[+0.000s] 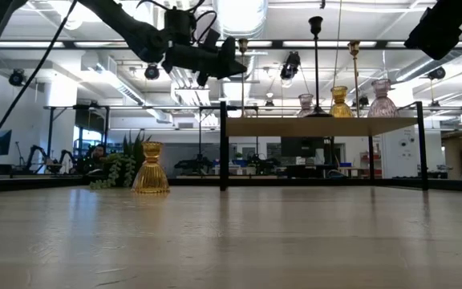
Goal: Pick & Place candle stick holders
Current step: Put the gold candle holder on the shelf
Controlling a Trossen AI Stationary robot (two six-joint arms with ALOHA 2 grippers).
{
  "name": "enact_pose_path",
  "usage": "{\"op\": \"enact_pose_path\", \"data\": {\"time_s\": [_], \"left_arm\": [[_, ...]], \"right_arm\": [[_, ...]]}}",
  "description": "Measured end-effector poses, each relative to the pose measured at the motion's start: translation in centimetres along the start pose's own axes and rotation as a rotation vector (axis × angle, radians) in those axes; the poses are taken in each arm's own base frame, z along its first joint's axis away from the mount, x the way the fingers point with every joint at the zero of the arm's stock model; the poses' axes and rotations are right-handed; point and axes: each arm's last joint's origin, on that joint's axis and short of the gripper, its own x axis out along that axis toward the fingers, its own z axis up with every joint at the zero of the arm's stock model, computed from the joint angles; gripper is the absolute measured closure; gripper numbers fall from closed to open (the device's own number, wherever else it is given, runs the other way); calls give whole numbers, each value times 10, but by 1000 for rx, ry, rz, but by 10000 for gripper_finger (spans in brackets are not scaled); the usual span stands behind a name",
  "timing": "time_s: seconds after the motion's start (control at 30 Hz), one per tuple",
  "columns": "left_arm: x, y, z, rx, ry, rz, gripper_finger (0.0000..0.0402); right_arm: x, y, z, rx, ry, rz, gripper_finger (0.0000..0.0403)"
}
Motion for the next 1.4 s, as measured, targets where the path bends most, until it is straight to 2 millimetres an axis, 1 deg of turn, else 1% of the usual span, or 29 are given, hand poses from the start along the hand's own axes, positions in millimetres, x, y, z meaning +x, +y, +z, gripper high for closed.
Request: {"op": "enact_pose_path", "data": {"time_s": [0.13, 0.4, 0.63, 0.83, 0.9, 1.1, 1.27, 1.4], "left_arm": [[0, 0, -1, 1, 3, 0, 385], [-3, 1, -11, 5, -3, 2, 385], [-3, 1, -11, 10, -6, 2, 385], [-3, 1, -11, 10, -5, -1, 385], [-3, 1, -11, 10, -5, -4, 377], [-3, 0, -11, 9, -5, -43, 335], [-3, -1, -11, 5, -4, -50, 327], [-3, -1, -11, 5, -3, -59, 325]], "right_arm": [[0, 0, 0, 0, 0, 0, 340], [0, 0, 0, 1, -3, 1, 342], [0, 1, 1, 5, -10, 5, 337], [0, 1, 1, 5, -10, 6, 344], [0, 1, 1, 5, -10, 6, 346], [0, 2, 2, 11, -23, 14, 342], [0, 2, 3, 12, -25, 16, 337], [0, 2, 3, 14, -28, 18, 340]]}}
